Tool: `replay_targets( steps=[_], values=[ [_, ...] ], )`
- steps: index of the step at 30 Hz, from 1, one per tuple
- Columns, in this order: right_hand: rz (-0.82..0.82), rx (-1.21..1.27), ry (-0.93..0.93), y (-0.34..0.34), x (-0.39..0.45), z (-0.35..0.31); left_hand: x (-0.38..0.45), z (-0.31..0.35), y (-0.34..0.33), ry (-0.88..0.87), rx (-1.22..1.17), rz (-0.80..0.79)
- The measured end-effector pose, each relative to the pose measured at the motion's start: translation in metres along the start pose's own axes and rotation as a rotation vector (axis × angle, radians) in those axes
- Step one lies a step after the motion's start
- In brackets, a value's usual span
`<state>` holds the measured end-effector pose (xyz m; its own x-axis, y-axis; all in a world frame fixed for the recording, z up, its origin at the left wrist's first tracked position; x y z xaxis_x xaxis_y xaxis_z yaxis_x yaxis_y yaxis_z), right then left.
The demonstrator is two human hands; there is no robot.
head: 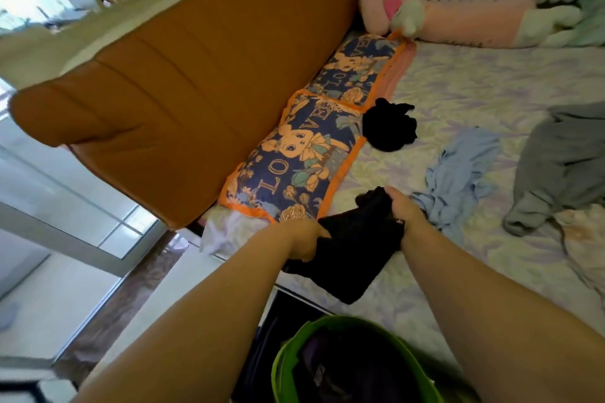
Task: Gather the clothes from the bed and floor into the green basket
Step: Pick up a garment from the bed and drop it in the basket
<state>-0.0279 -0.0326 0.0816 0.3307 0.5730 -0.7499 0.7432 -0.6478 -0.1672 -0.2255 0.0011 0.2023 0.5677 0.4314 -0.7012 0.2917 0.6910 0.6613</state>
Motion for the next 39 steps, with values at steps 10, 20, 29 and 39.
replay_targets(
  steps=[10,20,29,39],
  values=[
    [-0.227,-0.621,0.372,-0.020,-0.127,-0.048,-0.017,0.012,0.013,0.004,-0.196,0.177],
    [-0.361,-1.193,0.631,-0.044,-0.207,-0.103,-0.068,0.047,0.047,-0.145,-0.918,0.223],
    [0.049,-0.915,0.855,-0.024,-0.242,-0.148,-0.083,0.018,0.016,-0.007,-0.906,0.105],
    [0.032,-1.493,0.442,-0.047,-0.235,-0.129,-0.104,-0.010,0.033,0.319,0.002,0.560]
  ],
)
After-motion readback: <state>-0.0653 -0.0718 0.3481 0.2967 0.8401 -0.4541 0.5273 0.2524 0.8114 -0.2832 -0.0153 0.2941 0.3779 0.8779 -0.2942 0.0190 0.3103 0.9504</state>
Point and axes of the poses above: each hand's wrist, its own x-axis towards the middle knuckle, its own y-axis out of the back of the hand, z = x × y, the point moved 2 cm from there along x, towards the middle knuckle, and after that the axes turned 6 degrees about -x, right-handed, at the moved point
